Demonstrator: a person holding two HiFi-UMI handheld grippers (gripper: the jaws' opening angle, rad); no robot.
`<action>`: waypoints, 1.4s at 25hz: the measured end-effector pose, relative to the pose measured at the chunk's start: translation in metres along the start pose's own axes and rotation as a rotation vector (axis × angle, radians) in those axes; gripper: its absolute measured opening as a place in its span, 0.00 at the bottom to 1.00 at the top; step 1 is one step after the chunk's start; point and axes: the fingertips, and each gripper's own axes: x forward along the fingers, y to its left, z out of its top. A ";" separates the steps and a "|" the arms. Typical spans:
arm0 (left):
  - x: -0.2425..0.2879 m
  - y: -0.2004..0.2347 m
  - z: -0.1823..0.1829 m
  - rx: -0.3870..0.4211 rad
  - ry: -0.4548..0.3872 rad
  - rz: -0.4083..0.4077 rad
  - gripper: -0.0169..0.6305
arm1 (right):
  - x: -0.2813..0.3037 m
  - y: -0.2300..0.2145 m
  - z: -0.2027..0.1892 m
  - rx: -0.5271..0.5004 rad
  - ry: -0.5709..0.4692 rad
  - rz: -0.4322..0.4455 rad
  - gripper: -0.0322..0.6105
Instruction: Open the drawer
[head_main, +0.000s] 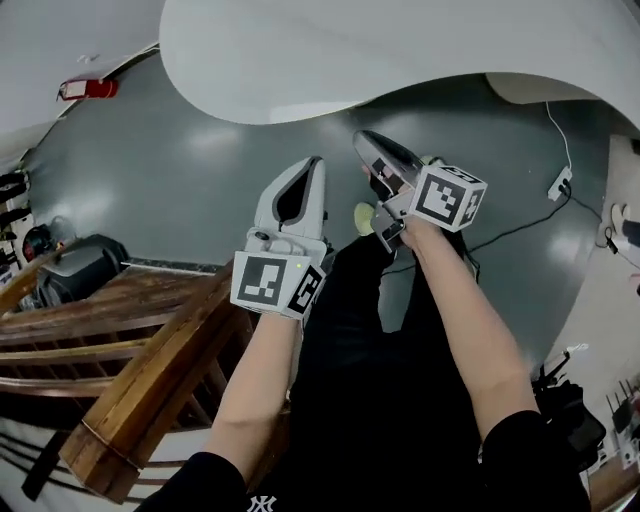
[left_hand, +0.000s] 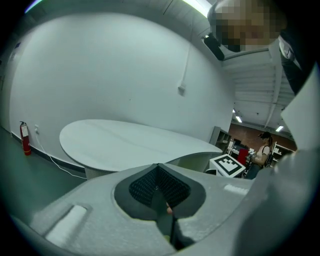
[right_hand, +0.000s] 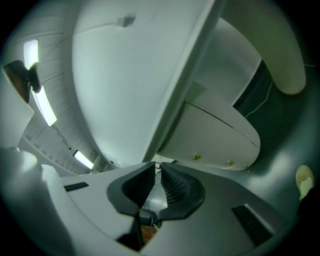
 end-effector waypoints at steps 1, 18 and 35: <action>0.007 0.005 -0.010 -0.002 0.012 -0.002 0.04 | 0.006 -0.017 -0.005 0.024 -0.011 -0.013 0.11; 0.082 0.063 -0.090 -0.004 0.027 0.056 0.04 | 0.113 -0.105 -0.005 0.119 -0.045 0.097 0.26; 0.088 0.068 -0.092 -0.004 0.044 0.058 0.04 | 0.120 -0.116 -0.012 0.134 -0.030 0.039 0.26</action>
